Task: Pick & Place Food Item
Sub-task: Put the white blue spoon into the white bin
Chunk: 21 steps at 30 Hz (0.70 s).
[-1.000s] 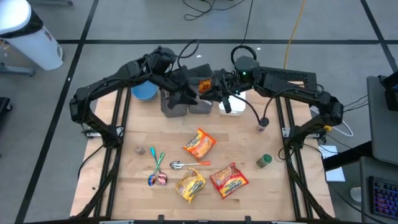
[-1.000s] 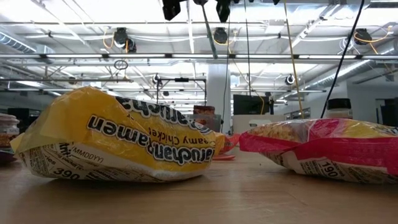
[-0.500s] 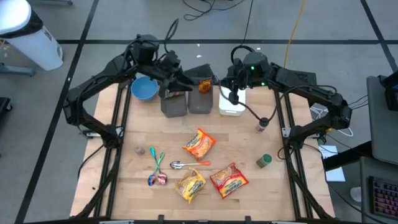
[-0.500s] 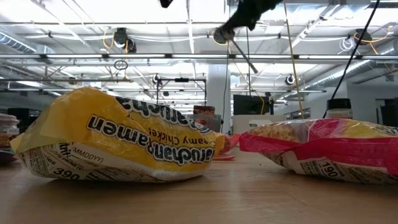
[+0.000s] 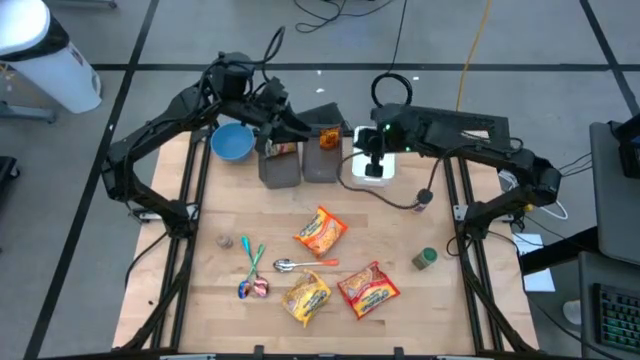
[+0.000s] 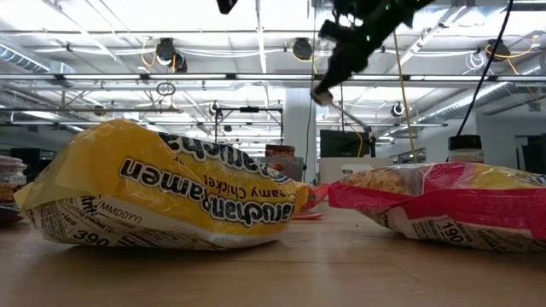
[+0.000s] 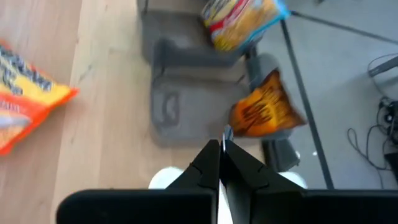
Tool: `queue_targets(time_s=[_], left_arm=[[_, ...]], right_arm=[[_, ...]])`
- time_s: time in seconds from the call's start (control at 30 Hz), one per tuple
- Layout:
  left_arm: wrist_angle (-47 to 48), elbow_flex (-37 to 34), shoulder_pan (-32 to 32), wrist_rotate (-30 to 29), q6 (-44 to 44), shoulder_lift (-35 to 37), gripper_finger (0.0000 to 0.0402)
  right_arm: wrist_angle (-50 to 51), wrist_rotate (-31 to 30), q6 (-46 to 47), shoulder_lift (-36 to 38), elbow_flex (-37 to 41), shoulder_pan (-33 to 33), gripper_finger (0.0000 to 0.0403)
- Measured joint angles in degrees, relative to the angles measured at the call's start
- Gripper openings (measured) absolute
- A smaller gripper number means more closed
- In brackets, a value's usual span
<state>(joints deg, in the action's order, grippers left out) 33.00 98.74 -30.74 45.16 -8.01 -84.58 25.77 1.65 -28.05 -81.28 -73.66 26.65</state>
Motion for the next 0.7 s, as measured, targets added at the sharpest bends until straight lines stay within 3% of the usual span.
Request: queue_targets(time_s=[0.37,0.7], left_arm=[[0.0,0.0,0.0,-0.7,0.3,0.0,0.0187],[0.0,0.0,0.0,-3.5,0.1,0.0,0.0186]], right_arm=[[-8.9,-0.1,-3.6,0.0,14.8,0.0,0.0000],[-7.9,1.6,-16.1,0.0,18.5,-0.6,0.0000]])
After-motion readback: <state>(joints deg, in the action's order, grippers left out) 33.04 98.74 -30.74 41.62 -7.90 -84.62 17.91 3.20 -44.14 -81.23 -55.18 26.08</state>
